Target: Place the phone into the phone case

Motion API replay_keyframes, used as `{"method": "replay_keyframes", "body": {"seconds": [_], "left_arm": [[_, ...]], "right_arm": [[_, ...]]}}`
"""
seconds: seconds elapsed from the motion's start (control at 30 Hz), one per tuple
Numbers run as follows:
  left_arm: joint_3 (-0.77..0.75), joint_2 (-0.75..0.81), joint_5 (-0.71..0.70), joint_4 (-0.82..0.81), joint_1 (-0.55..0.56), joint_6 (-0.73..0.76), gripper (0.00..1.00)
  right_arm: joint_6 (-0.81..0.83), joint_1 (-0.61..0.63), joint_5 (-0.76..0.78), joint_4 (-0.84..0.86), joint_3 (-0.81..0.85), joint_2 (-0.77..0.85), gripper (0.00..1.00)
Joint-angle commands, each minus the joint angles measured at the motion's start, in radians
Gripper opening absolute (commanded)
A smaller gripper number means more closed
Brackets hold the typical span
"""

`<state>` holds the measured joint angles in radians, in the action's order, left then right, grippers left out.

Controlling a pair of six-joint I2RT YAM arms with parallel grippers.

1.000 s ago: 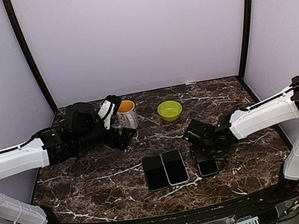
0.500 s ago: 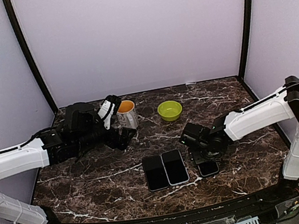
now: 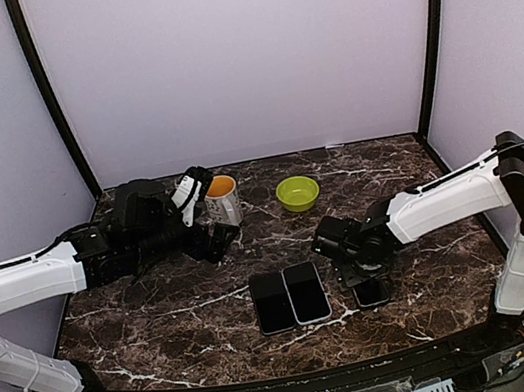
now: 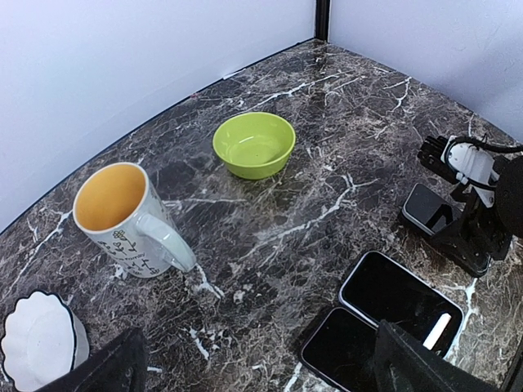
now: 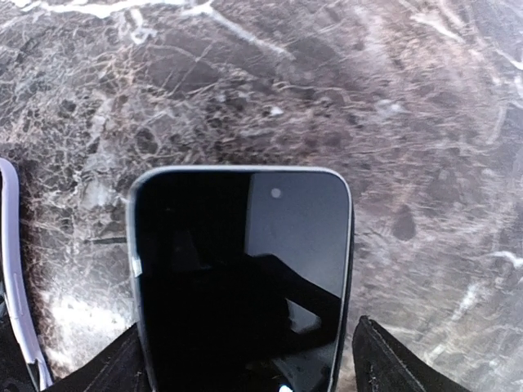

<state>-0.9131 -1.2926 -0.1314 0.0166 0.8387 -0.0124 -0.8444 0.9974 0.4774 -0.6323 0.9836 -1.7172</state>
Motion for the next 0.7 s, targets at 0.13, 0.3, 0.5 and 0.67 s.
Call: {"method": "replay_keyframes", "body": {"seconds": [0.13,0.3,0.5,0.67], "left_arm": [[0.008,0.027,0.022,-0.003,0.001,0.004,0.99],[0.008,0.026,0.025,-0.003,0.001,0.005,0.99],[0.009,0.023,0.032,-0.002,0.001,0.005,0.99],[0.009,0.024,0.026,-0.001,0.002,0.005,0.99]], "right_arm": [[-0.019,0.103,0.077,-0.211,0.136,-0.054,0.71],[-0.061,0.160,0.068,-0.250,0.165,-0.121,0.54],[-0.106,0.181,0.061,-0.273,0.163,-0.167,0.22],[-0.131,0.199,0.024,-0.266,0.125,-0.193,0.05]]}}
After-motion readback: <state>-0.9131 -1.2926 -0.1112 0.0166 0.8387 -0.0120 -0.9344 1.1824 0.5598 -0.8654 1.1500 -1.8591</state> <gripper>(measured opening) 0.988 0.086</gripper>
